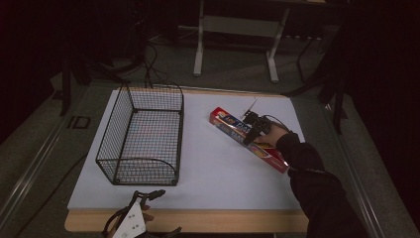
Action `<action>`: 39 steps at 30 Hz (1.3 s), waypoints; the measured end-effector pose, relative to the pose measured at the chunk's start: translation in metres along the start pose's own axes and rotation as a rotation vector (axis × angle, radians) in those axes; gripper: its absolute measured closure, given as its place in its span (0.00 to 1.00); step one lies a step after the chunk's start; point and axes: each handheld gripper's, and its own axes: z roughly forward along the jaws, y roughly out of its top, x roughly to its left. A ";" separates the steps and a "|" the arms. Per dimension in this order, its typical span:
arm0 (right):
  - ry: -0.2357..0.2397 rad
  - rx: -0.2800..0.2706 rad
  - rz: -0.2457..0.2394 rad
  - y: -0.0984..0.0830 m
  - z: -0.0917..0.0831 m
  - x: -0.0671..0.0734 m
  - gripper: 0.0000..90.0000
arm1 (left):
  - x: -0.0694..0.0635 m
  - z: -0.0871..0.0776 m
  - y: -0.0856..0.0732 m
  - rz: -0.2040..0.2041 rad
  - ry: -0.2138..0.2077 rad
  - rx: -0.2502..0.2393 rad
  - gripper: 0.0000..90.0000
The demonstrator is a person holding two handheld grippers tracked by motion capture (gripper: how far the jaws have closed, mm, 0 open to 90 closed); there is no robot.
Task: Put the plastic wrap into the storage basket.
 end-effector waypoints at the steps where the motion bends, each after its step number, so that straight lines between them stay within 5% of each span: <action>1: 0.004 0.006 0.003 0.001 0.001 -0.001 0.36 | 0.000 0.000 0.000 0.000 -0.001 0.001 0.02; 9: -0.007 0.056 -0.015 0.007 0.005 0.002 0.41 | 0.000 0.000 0.000 -0.001 0.000 0.001 0.02; 14: 0.021 0.039 0.039 0.004 0.001 0.001 0.44 | 0.001 0.001 0.000 -0.001 -0.001 0.000 0.02; 23: 0.010 -0.065 0.147 0.001 -0.034 -0.008 0.44 | 0.001 0.001 0.000 0.000 0.001 0.001 0.02; 33: -0.002 -0.252 0.179 0.005 -0.089 0.004 0.44 | 0.001 0.004 0.000 0.002 -0.004 0.000 0.02; 39: 0.016 -0.326 0.146 0.018 -0.111 0.024 0.44 | 0.002 0.004 0.001 -0.002 -0.002 -0.005 0.02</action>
